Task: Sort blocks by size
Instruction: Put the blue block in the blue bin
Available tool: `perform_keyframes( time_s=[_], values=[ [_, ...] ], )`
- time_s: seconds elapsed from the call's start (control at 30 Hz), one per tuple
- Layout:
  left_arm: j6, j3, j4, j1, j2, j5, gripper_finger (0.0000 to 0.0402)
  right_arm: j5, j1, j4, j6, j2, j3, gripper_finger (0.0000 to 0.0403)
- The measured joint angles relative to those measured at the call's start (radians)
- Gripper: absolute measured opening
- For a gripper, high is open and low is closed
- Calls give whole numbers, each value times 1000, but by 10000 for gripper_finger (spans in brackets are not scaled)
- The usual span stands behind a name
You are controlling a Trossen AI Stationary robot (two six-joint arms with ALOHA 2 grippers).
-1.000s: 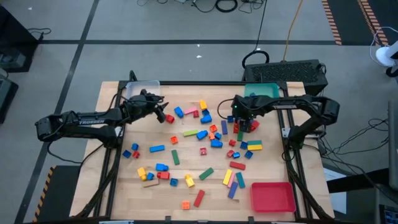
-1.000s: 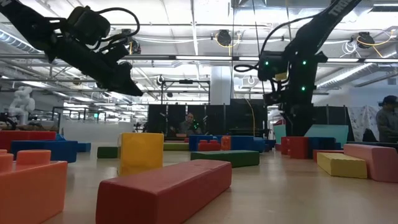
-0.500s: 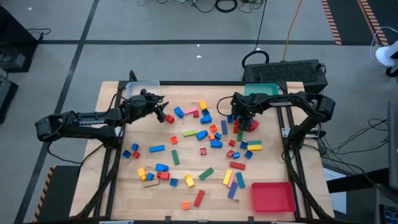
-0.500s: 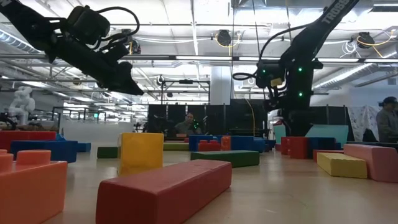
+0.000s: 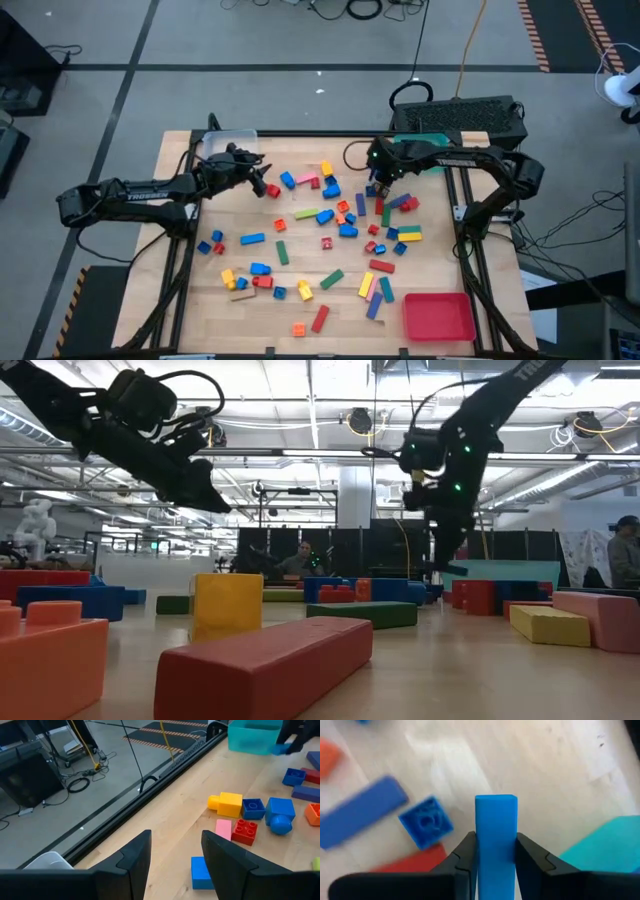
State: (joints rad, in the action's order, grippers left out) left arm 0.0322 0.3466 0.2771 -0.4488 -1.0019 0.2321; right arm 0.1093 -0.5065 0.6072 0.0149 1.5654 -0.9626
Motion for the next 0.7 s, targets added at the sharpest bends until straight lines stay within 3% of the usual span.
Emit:
perform_keyframes(
  time_s=[0.23, 0.7],
  values=[
    [0, 0, -28, 0, 0, -1, 177, 109, -59, 41, 71, -5, -106, 83],
    [0, 0, -53, 0, 0, -2, 177, 117, -297, 140, 187, -6, -138, 87]
  ],
)
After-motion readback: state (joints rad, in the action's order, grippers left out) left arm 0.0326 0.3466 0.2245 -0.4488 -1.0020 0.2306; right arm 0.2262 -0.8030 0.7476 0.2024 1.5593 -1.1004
